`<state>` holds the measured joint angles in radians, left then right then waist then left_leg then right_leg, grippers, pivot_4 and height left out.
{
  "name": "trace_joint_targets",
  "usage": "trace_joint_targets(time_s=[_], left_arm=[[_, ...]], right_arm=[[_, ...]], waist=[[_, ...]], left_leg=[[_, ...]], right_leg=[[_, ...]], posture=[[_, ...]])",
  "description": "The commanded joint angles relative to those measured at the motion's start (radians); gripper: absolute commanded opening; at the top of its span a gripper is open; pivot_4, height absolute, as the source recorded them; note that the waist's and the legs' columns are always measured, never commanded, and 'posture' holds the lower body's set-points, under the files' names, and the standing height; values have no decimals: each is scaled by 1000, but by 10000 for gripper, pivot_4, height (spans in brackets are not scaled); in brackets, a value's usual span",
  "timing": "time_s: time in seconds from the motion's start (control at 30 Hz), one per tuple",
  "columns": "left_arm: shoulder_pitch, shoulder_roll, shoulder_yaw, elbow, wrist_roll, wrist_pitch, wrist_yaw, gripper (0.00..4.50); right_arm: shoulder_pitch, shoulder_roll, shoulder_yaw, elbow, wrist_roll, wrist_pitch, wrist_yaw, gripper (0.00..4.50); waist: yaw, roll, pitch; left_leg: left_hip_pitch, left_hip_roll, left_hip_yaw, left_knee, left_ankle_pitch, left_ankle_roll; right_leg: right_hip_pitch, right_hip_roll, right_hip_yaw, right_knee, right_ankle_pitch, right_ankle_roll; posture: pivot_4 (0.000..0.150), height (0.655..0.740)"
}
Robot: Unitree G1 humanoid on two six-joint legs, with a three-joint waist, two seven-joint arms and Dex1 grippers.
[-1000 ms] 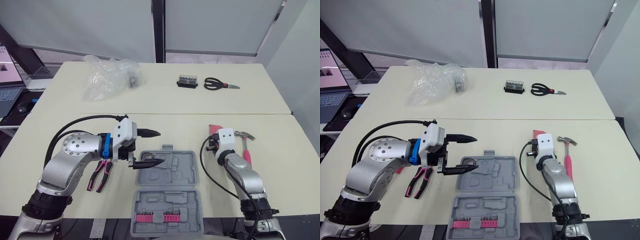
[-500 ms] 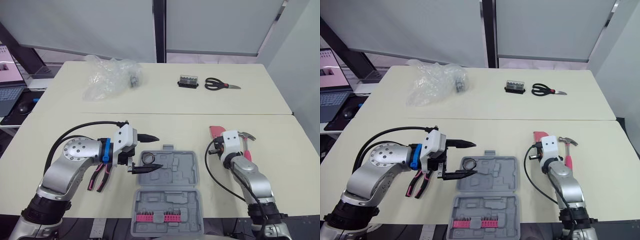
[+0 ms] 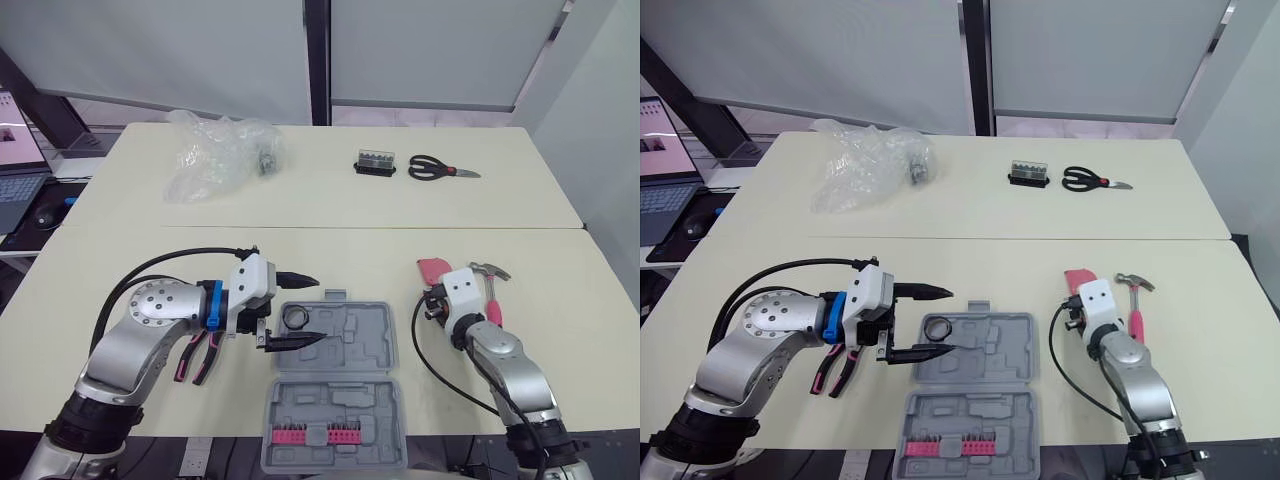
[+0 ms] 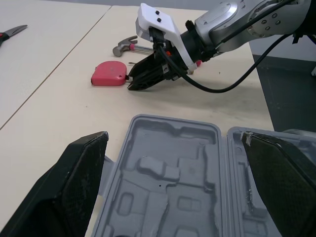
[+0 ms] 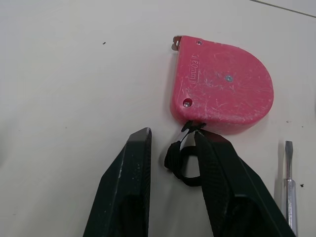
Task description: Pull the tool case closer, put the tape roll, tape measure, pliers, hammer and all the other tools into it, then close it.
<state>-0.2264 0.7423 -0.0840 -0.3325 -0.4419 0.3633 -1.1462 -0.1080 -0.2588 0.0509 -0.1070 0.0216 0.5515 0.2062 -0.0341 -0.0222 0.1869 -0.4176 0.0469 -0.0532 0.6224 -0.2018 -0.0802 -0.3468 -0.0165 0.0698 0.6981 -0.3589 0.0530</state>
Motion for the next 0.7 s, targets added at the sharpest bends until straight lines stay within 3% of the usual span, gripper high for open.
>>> trace_joint_targets(time_s=[0.03,0.3,0.33,0.5,0.7], left_arm=[[-5,-4,-1,-32,-7,-12,0,45000],[-7,-21,9,-35,-19,-20,3,45000],[-8,-22,8,-34,-17,-21,3,45000],[-11,-26,6,-33,-12,-22,8,45000],[7,-19,9,-35,-7,-33,4,45000]], right_arm=[[-17,11,-23,-9,0,-27,-17,15229],[-21,54,-80,-2,32,-6,-41,15229],[-21,55,-82,-1,33,-5,-42,11222],[-16,53,-81,-8,37,-2,-35,443],[1,42,-74,-28,44,5,-18,148]], waist=[[0,0,0],[0,0,0],[0,0,0],[0,0,0],[0,0,0]], left_leg=[[0,0,0,0,0,0],[0,0,0,0,0,0],[0,0,0,0,0,0],[0,0,0,0,0,0],[0,0,0,0,0,0]], right_leg=[[0,0,0,0,0,0],[0,0,0,0,0,0],[0,0,0,0,0,0],[0,0,0,0,0,0],[0,0,0,0,0,0]], posture=[[1500,7400],[1500,7400],[1500,7400],[1500,7400],[1500,7400]])
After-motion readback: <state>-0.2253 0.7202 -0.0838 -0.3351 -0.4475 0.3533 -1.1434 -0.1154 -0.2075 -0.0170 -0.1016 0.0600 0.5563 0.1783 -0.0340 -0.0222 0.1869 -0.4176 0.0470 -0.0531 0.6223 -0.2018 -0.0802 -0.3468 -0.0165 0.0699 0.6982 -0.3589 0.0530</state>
